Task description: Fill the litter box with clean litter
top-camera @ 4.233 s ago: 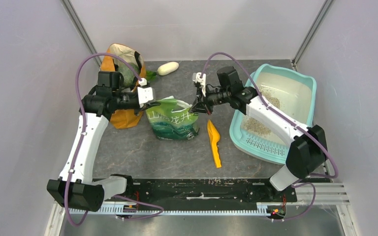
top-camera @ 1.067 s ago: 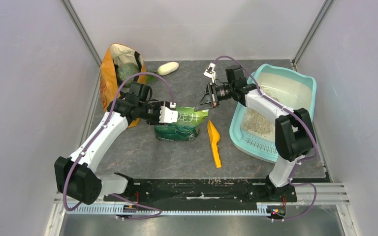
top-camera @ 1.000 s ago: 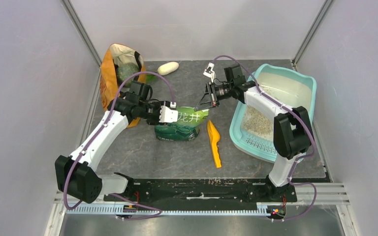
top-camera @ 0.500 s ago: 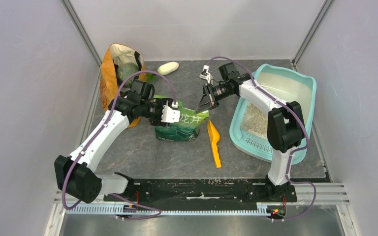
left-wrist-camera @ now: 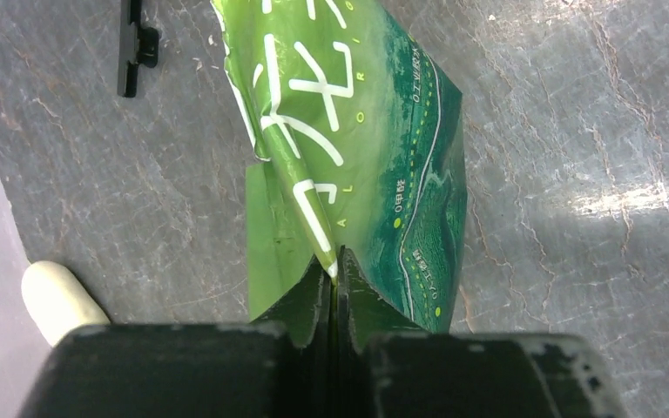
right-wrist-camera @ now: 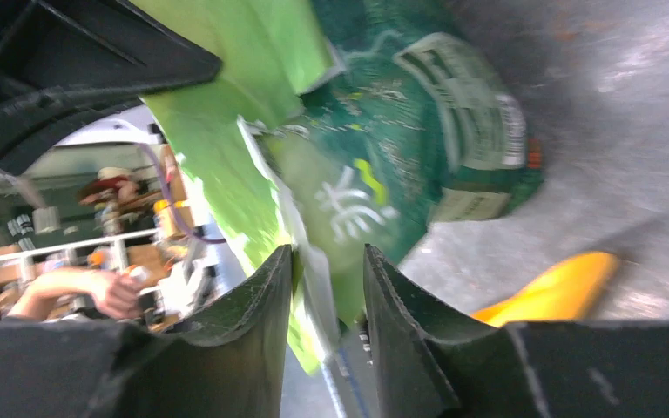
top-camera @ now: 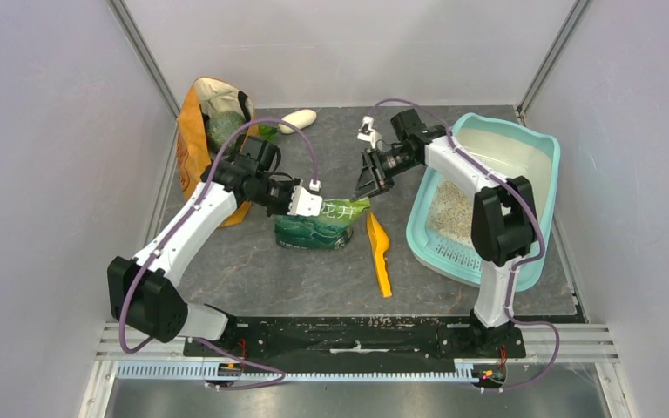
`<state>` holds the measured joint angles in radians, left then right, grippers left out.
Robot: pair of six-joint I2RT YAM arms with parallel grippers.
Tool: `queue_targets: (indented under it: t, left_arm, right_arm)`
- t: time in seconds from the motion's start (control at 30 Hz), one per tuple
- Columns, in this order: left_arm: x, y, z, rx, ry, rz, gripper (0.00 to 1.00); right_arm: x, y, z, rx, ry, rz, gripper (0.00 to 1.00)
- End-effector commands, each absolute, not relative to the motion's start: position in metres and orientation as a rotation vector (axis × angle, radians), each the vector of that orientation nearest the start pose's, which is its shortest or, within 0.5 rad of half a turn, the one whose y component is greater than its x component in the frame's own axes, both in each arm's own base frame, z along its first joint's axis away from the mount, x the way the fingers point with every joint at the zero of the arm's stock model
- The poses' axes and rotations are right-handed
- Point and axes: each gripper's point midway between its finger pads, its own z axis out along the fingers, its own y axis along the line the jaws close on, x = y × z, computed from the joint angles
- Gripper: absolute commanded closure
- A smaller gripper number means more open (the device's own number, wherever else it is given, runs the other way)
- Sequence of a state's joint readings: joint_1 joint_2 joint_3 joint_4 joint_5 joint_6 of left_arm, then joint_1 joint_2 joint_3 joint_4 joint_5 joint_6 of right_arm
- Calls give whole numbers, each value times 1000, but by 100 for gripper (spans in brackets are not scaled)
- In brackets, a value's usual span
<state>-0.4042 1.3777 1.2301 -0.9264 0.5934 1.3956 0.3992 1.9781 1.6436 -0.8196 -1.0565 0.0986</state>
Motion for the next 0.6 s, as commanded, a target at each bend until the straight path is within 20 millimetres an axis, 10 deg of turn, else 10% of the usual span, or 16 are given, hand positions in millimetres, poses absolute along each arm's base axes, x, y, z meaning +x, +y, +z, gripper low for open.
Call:
queue_targets:
  t: [0.0, 0.23, 0.57]
  left_arm:
    - [274, -185, 198, 1948, 1411, -464, 98]
    - [277, -193, 210, 1889, 1406, -535, 98]
    - [275, -196, 212, 1898, 1352, -547, 98]
  right_arm:
    - [342, 257, 211, -830, 2207, 1296, 49]
    - [327, 248, 279, -1102, 1598, 974, 27]
    - [282, 310, 256, -1416, 1377, 938, 24]
